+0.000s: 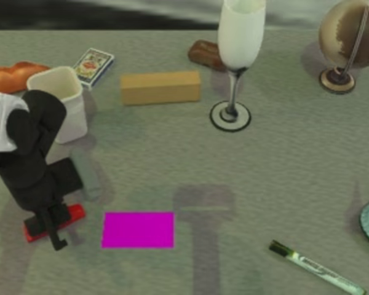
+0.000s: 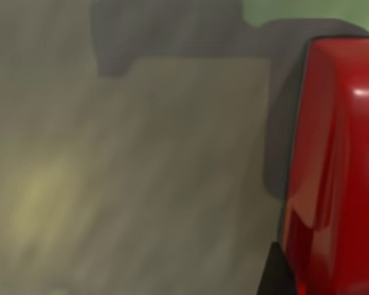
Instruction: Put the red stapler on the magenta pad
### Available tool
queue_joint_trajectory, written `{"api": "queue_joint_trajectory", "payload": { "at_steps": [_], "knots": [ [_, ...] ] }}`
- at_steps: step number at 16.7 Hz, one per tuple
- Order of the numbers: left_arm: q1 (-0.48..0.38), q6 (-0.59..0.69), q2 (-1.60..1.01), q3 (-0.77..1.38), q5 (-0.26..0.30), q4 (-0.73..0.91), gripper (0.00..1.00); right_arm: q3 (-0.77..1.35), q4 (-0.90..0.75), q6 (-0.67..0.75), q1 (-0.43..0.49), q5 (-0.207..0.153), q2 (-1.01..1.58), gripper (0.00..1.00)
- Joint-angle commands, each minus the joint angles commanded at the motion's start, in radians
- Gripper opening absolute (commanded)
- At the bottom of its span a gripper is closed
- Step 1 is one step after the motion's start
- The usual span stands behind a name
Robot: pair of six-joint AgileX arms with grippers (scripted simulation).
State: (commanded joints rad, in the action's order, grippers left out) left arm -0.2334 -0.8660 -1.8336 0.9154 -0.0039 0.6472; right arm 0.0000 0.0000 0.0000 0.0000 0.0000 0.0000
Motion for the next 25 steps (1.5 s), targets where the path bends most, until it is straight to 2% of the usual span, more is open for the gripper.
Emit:
{"api": "queue_joint_trajectory", "payload": {
  "at_steps": [4,12,19,22,25],
  "knots": [
    [-0.001,-0.004,0.018,0.03,0.0,0.04,0.0,0.0,0.0,0.0,0.0,0.0,0.0,1.0],
    [0.014,0.005,0.167,0.212,0.0,0.388,0.0,0.0,0.0,0.0,0.0,0.0,0.0,1.0],
    [0.008,0.014,0.18,0.227,-0.003,0.41,0.0,0.0,0.0,0.0,0.0,0.0,0.0,1.0],
    [-0.011,0.102,0.17,0.247,-0.018,0.435,0.0,0.0,0.0,0.0,0.0,0.0,0.0,1.0],
    [-0.044,0.288,0.151,0.284,-0.043,0.477,0.0,0.0,0.0,0.0,0.0,0.0,0.0,1.0]
  ]
}}
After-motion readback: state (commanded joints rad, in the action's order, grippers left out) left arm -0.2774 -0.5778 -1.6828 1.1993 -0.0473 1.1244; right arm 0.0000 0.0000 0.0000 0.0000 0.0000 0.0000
